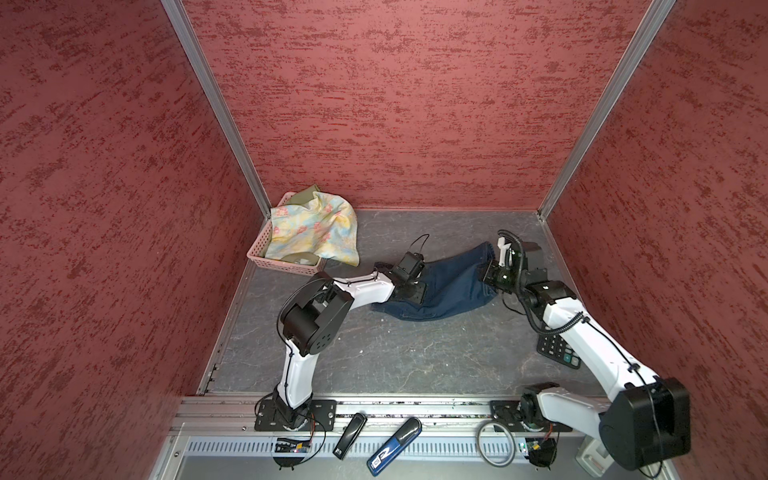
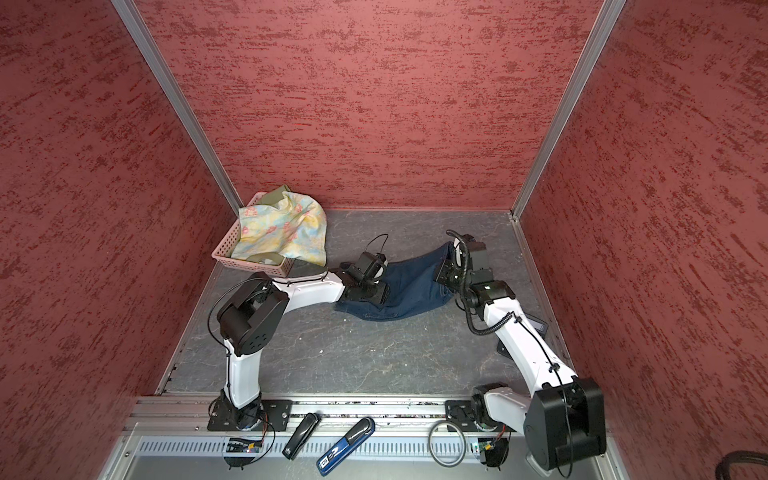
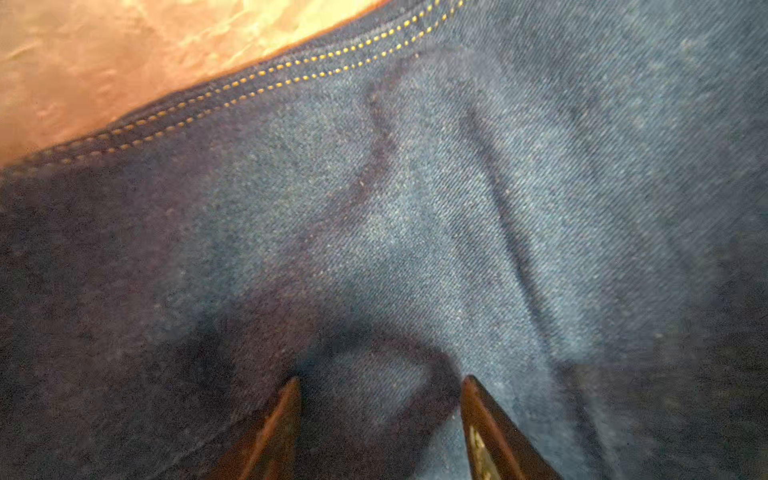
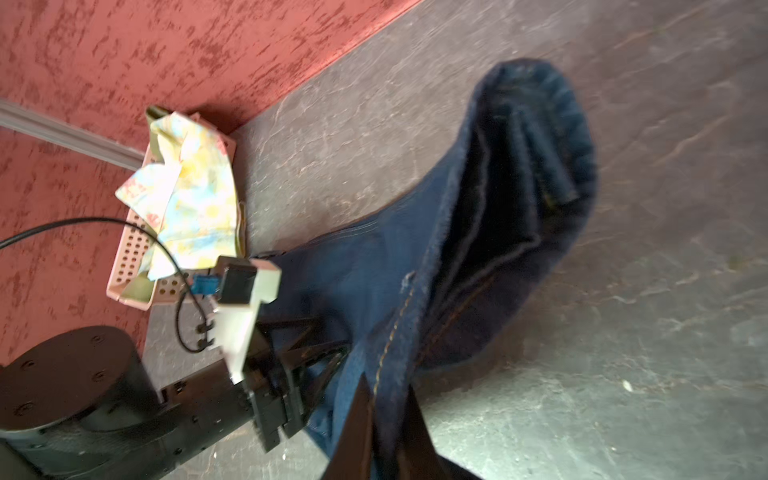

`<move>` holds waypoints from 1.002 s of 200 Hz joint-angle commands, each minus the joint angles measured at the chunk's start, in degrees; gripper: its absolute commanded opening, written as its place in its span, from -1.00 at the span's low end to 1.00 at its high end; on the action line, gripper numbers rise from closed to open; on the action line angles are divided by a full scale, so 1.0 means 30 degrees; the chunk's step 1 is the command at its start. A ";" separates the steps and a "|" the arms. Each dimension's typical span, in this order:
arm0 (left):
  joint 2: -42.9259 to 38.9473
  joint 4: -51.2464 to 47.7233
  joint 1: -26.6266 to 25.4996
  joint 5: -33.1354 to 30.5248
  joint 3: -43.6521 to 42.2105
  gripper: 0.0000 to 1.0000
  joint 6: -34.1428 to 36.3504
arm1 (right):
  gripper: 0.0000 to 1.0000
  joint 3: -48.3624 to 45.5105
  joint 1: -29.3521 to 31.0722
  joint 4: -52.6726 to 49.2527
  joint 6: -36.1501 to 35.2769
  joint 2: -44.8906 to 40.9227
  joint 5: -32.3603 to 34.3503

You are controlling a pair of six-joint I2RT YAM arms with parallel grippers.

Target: Fold and stack the skirts

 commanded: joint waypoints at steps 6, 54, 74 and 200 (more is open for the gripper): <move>0.1542 -0.1496 -0.0120 0.0436 -0.0249 0.24 -0.0750 | -1.00 0.1495 0.1424 -0.1381 -0.0200 0.0917 0.0389; 0.1663 -0.1341 0.0025 0.0438 -0.0092 0.24 -0.0823 | -1.00 0.2853 0.2800 -0.2989 -0.0015 0.2122 0.0285; 0.1607 -0.1132 0.0079 0.0531 -0.0228 0.24 -0.0895 | -1.00 0.3497 0.2921 -0.4264 -0.0284 0.2507 0.0413; -0.3620 0.1707 0.3521 0.4291 -0.2416 0.49 -0.3394 | -1.00 0.5728 0.3373 -0.6052 -0.1910 0.4717 0.1164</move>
